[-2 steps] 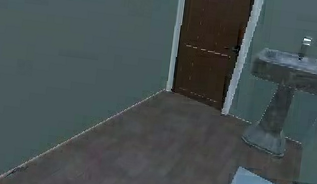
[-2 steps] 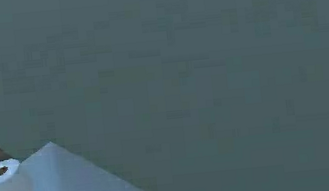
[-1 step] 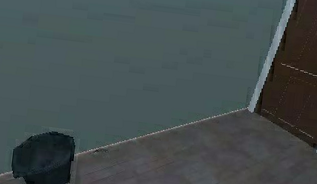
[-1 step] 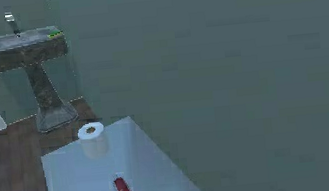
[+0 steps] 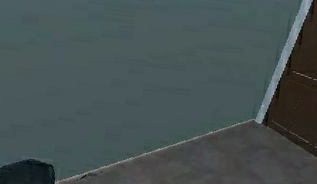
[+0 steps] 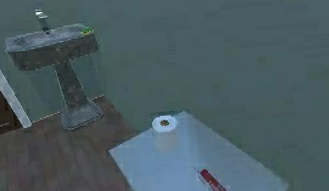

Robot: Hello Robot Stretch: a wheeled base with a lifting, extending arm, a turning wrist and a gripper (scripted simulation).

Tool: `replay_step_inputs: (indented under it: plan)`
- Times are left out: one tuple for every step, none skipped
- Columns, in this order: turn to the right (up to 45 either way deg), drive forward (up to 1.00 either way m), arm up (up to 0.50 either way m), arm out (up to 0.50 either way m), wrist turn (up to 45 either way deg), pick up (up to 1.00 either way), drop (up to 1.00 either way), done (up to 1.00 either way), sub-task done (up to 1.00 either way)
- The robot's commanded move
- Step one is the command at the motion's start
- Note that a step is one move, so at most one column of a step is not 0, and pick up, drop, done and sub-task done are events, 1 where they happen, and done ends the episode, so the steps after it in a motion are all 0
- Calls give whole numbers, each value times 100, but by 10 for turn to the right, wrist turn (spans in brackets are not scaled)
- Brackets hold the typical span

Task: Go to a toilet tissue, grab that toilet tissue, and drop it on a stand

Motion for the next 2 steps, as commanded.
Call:
replay_step_inputs:
  plan:
    - [450, 0, 0, 0, 0, 0, 0, 0, 0]
    - [60, 0, 0, 0, 0, 0, 0, 0, 0]
